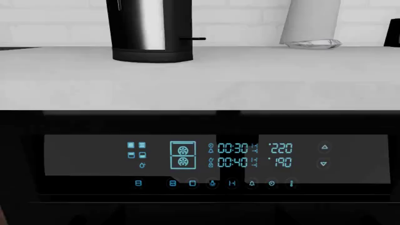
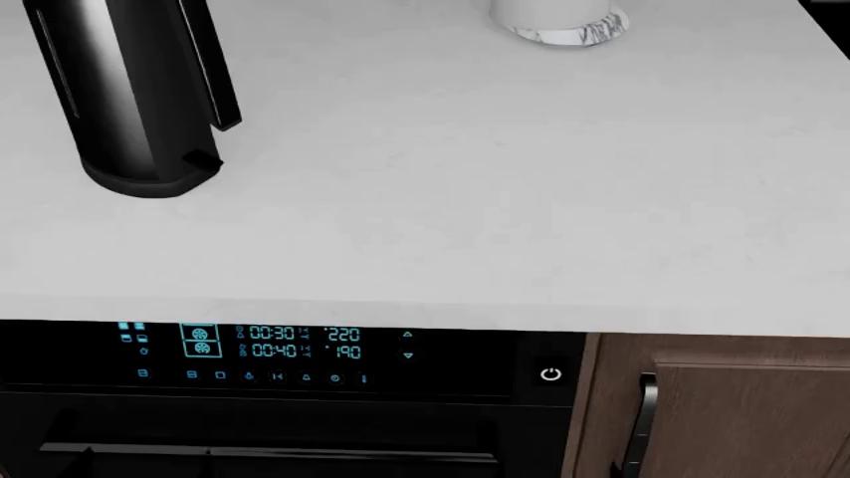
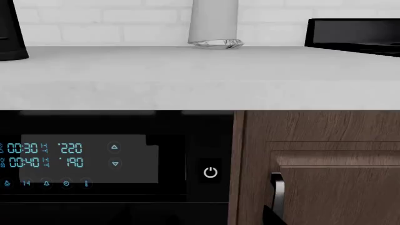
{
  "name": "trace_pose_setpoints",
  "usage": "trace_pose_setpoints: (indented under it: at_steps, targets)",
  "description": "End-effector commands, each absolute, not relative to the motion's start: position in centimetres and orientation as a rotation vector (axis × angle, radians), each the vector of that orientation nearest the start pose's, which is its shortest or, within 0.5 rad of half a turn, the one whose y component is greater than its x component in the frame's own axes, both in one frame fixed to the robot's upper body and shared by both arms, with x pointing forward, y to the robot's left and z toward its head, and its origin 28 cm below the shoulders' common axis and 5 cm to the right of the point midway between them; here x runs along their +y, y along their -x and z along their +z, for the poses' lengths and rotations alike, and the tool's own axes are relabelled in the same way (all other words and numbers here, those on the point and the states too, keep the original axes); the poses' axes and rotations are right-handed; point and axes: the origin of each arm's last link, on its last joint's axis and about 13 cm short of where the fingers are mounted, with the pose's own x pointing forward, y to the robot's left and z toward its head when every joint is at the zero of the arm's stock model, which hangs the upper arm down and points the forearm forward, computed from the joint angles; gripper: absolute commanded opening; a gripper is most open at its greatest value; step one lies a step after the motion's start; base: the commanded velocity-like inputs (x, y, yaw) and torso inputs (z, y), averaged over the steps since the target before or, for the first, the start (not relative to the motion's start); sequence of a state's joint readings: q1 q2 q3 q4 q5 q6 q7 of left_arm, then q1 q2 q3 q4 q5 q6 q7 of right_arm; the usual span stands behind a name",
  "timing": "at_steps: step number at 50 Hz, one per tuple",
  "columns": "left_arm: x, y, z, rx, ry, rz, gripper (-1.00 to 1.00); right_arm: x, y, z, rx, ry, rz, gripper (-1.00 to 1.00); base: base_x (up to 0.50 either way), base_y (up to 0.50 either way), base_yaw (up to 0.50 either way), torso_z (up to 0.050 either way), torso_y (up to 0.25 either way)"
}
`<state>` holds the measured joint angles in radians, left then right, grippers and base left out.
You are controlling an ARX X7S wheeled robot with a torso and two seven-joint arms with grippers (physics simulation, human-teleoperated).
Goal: Close the lid of the electric kettle.
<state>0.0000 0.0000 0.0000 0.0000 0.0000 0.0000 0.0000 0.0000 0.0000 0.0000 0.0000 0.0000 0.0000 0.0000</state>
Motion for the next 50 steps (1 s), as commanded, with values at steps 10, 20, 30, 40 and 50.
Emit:
trace_pose_setpoints:
  at_steps: [10, 20, 30, 40, 50]
  targets:
    - [20.58, -21.12, 1.33, 0.013, 0.007, 0.004, 1.0, -9.74, -21.07, 1.54, 0.011, -0.059, 0.013, 1.0, 0.0, 0.0, 0.0, 0.0, 0.0]
    - [20.62, -20.97, 1.48, 0.001, 0.019, -0.001, 1.0, -9.62, -21.09, 1.38, 0.016, -0.045, 0.016, 1.0, 0.0, 0.0, 0.0, 0.0, 0.0]
    - [20.69, -20.69, 1.89, -0.03, 0.072, -0.049, 1.0, -9.42, -20.97, 1.48, 0.0, -0.032, 0.039, 1.0, 0.0, 0.0, 0.0, 0.015, 0.004]
    - [20.77, -20.63, 1.95, -0.03, 0.086, -0.056, 1.0, -9.33, -20.89, 1.44, -0.003, -0.032, 0.059, 1.0, 0.0, 0.0, 0.0, 0.05, 0.012]
    - [20.74, -20.61, 1.94, -0.031, 0.082, -0.062, 1.0, -9.36, -20.88, 1.41, -0.006, -0.038, 0.061, 1.0, 0.0, 0.0, 0.0, 0.05, 0.011]
